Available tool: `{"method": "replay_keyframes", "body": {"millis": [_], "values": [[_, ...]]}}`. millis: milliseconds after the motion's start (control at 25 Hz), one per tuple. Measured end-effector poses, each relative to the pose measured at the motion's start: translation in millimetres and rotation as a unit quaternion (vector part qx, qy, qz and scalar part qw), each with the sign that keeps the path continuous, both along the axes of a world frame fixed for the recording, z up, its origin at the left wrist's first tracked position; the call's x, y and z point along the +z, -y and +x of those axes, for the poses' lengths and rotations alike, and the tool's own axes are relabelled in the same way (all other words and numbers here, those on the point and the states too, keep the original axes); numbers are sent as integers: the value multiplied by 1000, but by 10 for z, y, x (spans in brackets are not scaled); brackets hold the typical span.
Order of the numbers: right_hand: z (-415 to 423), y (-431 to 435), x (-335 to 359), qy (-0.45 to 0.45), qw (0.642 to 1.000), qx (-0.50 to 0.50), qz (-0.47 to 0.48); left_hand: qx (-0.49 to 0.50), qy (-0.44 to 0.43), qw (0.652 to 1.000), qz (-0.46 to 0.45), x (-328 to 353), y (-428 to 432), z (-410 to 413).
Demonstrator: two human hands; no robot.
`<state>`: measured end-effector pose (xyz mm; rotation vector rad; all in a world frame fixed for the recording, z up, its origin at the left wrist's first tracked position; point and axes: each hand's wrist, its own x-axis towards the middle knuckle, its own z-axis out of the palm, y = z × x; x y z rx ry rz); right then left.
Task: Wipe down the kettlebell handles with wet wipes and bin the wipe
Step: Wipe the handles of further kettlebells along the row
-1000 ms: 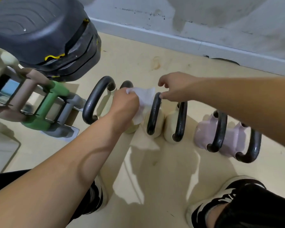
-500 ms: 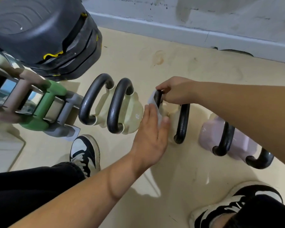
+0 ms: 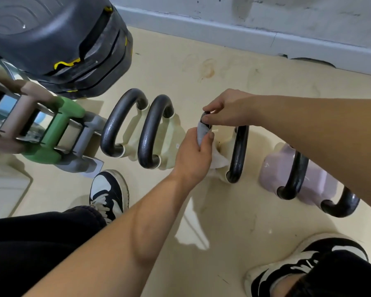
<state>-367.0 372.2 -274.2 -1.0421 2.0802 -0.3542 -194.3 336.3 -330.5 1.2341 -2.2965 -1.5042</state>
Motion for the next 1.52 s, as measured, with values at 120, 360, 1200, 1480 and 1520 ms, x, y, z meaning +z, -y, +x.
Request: {"method": "replay_keyframes", "body": {"millis": [120, 360, 1200, 1480, 1520], "values": [[75, 51, -35, -26, 999, 19, -2, 4, -53, 998, -41, -68, -293, 370], [112, -9, -98, 12, 1000, -14, -12, 10, 92, 993, -70, 62, -116, -37], [-122, -32, -66, 27, 989, -144, -5, -64, 158, 976, -136, 280, -1, -429], [-68, -45, -216, 8, 988, -146, -49, -184, 291, 904, -254, 295, 282, -685], [-69, -31, -234, 4, 986, -155, -55, -236, 350, 873, -245, 373, 388, -881]]}}
